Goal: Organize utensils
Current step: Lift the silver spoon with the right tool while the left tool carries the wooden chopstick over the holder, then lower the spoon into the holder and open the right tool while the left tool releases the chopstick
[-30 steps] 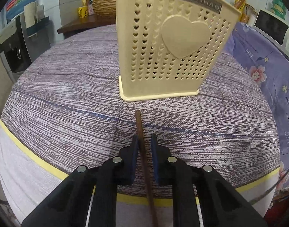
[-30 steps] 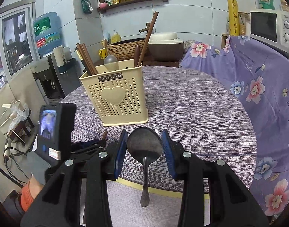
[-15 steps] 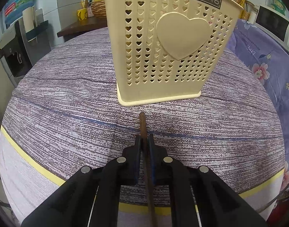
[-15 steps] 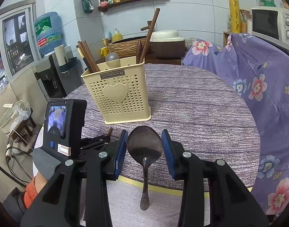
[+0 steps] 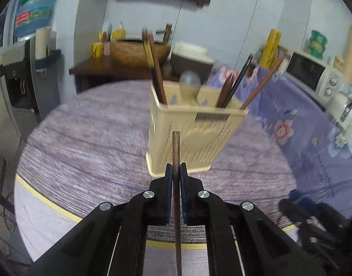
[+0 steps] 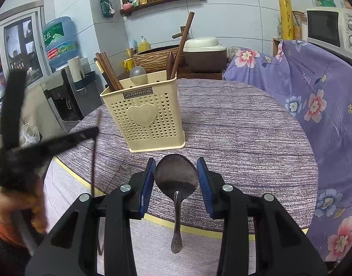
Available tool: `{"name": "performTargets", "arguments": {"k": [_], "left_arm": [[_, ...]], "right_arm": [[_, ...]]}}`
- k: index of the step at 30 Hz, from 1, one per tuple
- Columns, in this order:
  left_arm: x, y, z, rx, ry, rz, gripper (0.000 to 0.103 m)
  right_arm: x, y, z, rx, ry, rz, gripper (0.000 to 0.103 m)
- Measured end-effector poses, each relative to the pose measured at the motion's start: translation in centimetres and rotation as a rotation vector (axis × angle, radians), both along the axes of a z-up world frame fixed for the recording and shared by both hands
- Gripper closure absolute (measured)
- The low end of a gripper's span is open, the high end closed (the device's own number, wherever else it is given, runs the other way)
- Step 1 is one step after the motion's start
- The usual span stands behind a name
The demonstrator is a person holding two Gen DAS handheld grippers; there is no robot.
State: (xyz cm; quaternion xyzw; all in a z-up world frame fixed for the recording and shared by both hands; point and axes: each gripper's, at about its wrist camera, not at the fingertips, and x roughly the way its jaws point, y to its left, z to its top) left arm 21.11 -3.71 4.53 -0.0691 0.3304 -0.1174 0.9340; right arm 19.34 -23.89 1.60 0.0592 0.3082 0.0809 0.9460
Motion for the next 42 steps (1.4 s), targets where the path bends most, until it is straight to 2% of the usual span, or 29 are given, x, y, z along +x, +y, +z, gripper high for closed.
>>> {"name": "performTargets", "arguments": {"k": [5,14,22,26,30,32,35,39,42], "left_arm": [[-1.5,1.4,3.3,0.0,-0.088,-0.002,0.095],[-1.6,2.4,3.2,-0.048,-0.088,0.003,0.095],[-1.9,2.9,5.0,-0.071,-0.139,-0.015,0.095],[-0.9,2.9,7.6,-0.094,-0.181,-0.027,0.095],[0.1,2.9,12.7,-0.091,-0.285,-0.017,0.095],[0.9,2.9,15.8,-0.091,-0.347,0.008,0.095],[2.5,2.8,18.9,-0.072,-0.427,0.085,0.095],[5.6,1.6,19.4,-0.073,-0.436,0.114,0.095],[7.1,0.8,17.2,-0.043,-0.431,0.131,0.095]], "right_arm": [[-0.1,0.3,0.3,0.009,-0.009,0.008,0.065],[0.1,0.7,0.3,0.024,-0.002,0.028,0.065],[0.9,0.7,1.7,0.063,-0.016,0.062,0.065],[2.4,1.3,4.3,0.072,-0.054,0.1,0.065],[4.3,2.3,10.1,0.032,-0.177,0.098,0.065],[5.8,2.7,13.4,0.035,-0.233,0.098,0.065],[8.2,3.3,16.6,0.021,-0.306,0.073,0.065],[11.6,4.4,17.5,-0.011,-0.346,0.041,0.065],[13.6,4.8,15.3,-0.011,-0.333,0.023,0.065]]}}
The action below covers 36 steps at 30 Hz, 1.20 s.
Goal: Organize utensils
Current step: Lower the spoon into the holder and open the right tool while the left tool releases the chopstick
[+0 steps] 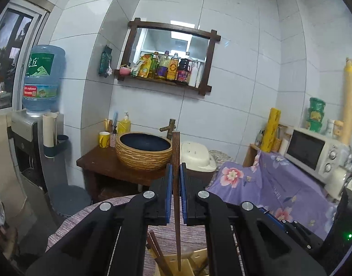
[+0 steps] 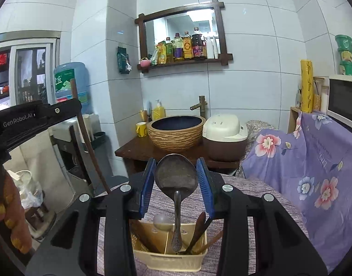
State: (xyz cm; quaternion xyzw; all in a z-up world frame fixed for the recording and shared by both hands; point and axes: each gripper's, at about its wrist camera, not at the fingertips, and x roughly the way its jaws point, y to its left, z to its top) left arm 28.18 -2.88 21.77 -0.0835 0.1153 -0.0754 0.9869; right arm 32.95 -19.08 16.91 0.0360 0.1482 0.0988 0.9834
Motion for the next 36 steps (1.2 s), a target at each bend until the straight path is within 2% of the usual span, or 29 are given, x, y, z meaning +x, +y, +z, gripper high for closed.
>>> {"name": "performTargets", "arguments": {"k": [4,8,15,21,22,23,24,28,29,31,32,33,35,36], "left_arm": [[0.9,0.0,-4.3,-0.007,0.056,-0.004,0.095],[0.4,-0.1,-7.4,0.004,0.087,-0.014,0.095],[0.1,-0.7,-10.8,0.023,0.135,-0.035,0.095],[0.5,0.1,-12.1,-0.002,0.169,-0.043,0.095],[0.4,0.3,-12.1,-0.012,0.166,-0.044,0.095],[0.2,0.5,-12.1,-0.021,0.162,-0.044,0.095],[0.0,0.8,-12.0,-0.032,0.156,-0.042,0.095],[-1.5,1.3,-11.9,-0.028,0.154,-0.057,0.094],[-2.2,1.5,-11.9,-0.021,0.146,-0.06,0.088],[-3.4,1.9,-12.0,-0.015,0.13,-0.058,0.061],[-4.4,2.3,-12.2,-0.013,0.112,-0.046,0.032],[-5.1,2.7,-12.3,-0.012,0.096,-0.032,0.017],[-6.9,3.6,-12.9,-0.008,0.069,-0.009,0.011],[-7.8,4.0,-13.4,0.0,0.067,-0.012,0.006]], "right_arm": [[0.8,0.2,-3.4,-0.006,0.033,-0.016,0.065],[0.4,0.7,-6.7,-0.057,0.043,-0.031,0.065],[0.2,1.7,-10.5,-0.101,0.095,-0.012,0.065],[-0.1,1.1,-11.5,-0.096,0.093,-0.023,0.064],[-0.2,1.0,-11.5,-0.091,0.093,-0.019,0.059],[-0.5,0.9,-11.4,-0.089,0.083,-0.019,0.05],[-0.8,0.9,-11.4,-0.091,0.073,-0.022,0.047],[-2.4,0.5,-10.9,-0.077,0.058,-0.013,0.045],[-2.9,0.3,-10.8,-0.074,0.057,-0.017,0.042],[-4.0,-0.3,-10.8,-0.061,0.063,-0.031,0.037],[-4.8,-0.8,-10.8,-0.048,0.067,-0.037,0.034],[-5.5,-1.2,-10.8,-0.038,0.07,-0.04,0.031],[-7.4,-2.3,-11.2,-0.008,0.077,-0.045,0.016],[-8.5,-2.8,-11.5,0.009,0.078,-0.043,0.014]]}}
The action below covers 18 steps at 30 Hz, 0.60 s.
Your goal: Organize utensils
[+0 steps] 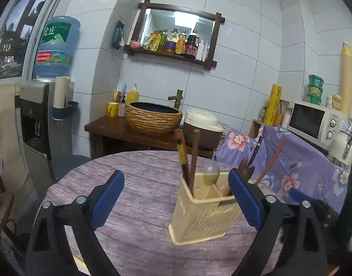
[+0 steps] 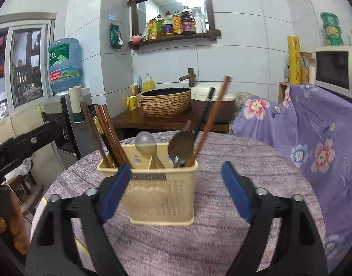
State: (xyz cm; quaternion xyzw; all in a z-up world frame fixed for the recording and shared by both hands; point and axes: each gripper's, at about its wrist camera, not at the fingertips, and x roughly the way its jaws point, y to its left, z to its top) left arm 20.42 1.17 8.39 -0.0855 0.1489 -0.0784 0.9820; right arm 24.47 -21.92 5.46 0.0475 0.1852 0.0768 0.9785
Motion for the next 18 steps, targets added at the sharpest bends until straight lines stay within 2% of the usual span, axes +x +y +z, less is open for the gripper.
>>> {"name": "performTargets", "arguments": {"k": [4,9,12,14,18], "left_arm": [[-3.1,1.5,-2.6,0.016,0.024,0.01,0.005],[-7.2,2.6,-6.5,-0.014,0.087,0.032,0.005],[-10.0,2.4,-8.8,0.001,0.116,0.047,0.005],[-11.8,2.1,-10.3,0.0,0.148,0.051,0.005],[-14.7,1.7,-11.8,0.012,0.159,0.038,0.005]], "right_arm": [[-4.0,-1.7,-2.1,0.033,0.04,-0.018,0.006],[-9.0,-2.9,-6.3,0.034,0.119,-0.06,0.006],[-12.2,-3.1,-8.9,0.01,0.158,-0.08,0.006],[-14.2,-2.9,-10.4,-0.006,0.17,-0.092,0.006],[-17.4,-2.0,-12.0,-0.027,0.162,-0.074,0.006]]}}
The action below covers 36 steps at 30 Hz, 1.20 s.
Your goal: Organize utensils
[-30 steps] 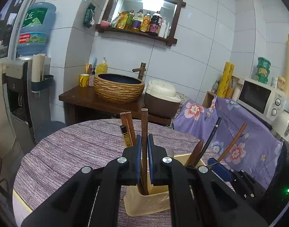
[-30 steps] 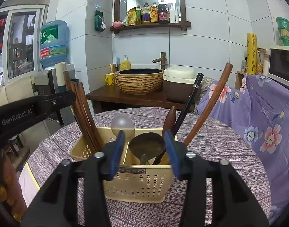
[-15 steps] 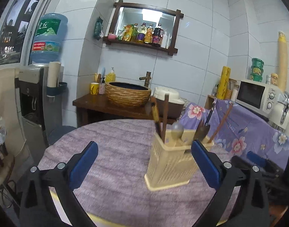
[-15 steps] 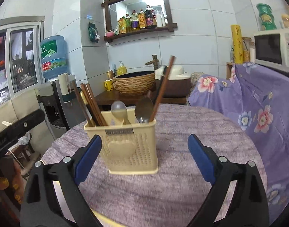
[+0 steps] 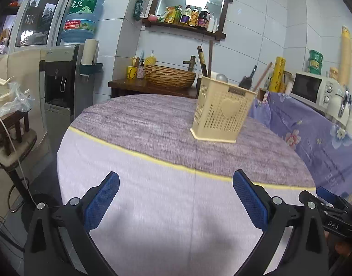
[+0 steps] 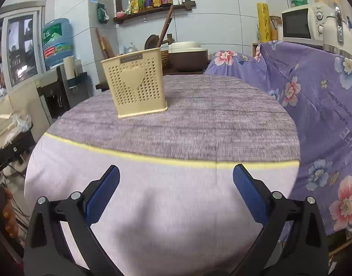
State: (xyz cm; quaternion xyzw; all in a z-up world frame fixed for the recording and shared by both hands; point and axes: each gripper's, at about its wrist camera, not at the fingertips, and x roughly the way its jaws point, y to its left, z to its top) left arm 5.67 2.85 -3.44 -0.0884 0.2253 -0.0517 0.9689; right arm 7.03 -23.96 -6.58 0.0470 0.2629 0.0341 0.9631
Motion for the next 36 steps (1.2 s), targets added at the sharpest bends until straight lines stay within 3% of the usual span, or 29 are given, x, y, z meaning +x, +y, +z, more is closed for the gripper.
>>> {"name": "performTargets", "arguments": {"k": [3,9,14,36], "left_arm": [[-1.6,0.0,0.3,0.008,-0.014,-0.009,0.005],[-4.6,-0.1,3.0,0.055,-0.139,0.005,0.005],[-6.1,0.2,4.4,0.03,-0.182,0.002,0.005],[-7.3,0.8,4.6,-0.008,-0.193,0.015,0.005]], "right_arm": [[-2.0,1.3,0.4,-0.011,-0.039,0.04,0.006],[-5.7,3.5,3.8,-0.035,-0.164,0.112,0.006],[-7.5,3.8,5.3,-0.023,-0.218,0.136,0.006],[-7.8,3.6,5.6,-0.018,-0.226,0.143,0.006]]}}
